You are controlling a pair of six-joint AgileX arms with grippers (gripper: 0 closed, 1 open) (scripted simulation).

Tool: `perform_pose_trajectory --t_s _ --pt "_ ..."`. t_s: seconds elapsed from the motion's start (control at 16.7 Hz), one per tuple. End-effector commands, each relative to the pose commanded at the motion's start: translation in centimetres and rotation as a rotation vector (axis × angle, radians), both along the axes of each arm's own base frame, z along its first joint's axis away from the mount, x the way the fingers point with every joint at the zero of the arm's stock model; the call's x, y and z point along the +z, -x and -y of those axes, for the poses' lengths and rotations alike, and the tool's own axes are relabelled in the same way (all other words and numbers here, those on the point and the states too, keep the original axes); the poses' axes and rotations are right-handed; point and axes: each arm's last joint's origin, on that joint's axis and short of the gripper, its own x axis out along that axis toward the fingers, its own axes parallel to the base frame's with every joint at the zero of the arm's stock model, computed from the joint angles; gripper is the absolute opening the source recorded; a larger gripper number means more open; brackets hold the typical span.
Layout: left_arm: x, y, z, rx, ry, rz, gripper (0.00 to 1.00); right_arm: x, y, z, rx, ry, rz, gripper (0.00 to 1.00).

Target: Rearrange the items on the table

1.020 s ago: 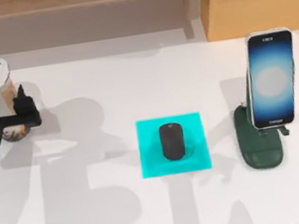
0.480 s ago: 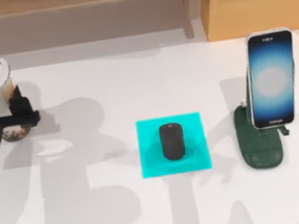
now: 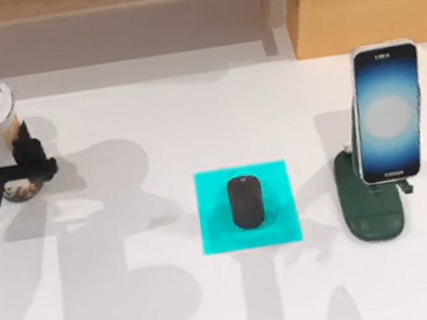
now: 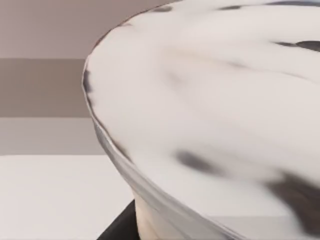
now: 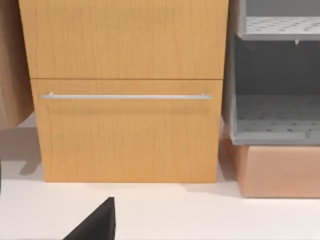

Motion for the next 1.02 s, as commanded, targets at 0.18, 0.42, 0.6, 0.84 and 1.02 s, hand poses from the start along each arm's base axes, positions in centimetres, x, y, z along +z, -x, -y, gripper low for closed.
perform_pose_trajectory --t_s 0.18,0.42,0.6,0.84,1.02 --pt "0.0 0.0 0.0 -0.001 -0.001 0.000 0.00 0.0 0.0 0.0 0.000 0.000 0.000 1.00" --pt "0.6 0.0 0.0 -0.001 -0.001 0.001 0.00 0.0 0.0 0.0 0.000 0.000 0.000 1.00" --pt "1.0 0.0 0.0 -0.001 -0.001 0.000 0.00 0.0 0.0 0.0 0.000 0.000 0.000 1.00" --pt "0.9 0.1 0.0 -0.002 -0.003 -0.003 0.00 0.0 0.0 0.0 0.000 0.000 0.000 1.00" --pt "3.3 -1.3 0.8 -0.018 0.007 0.105 0.00 0.0 0.0 0.0 0.000 0.000 0.000 1.00"
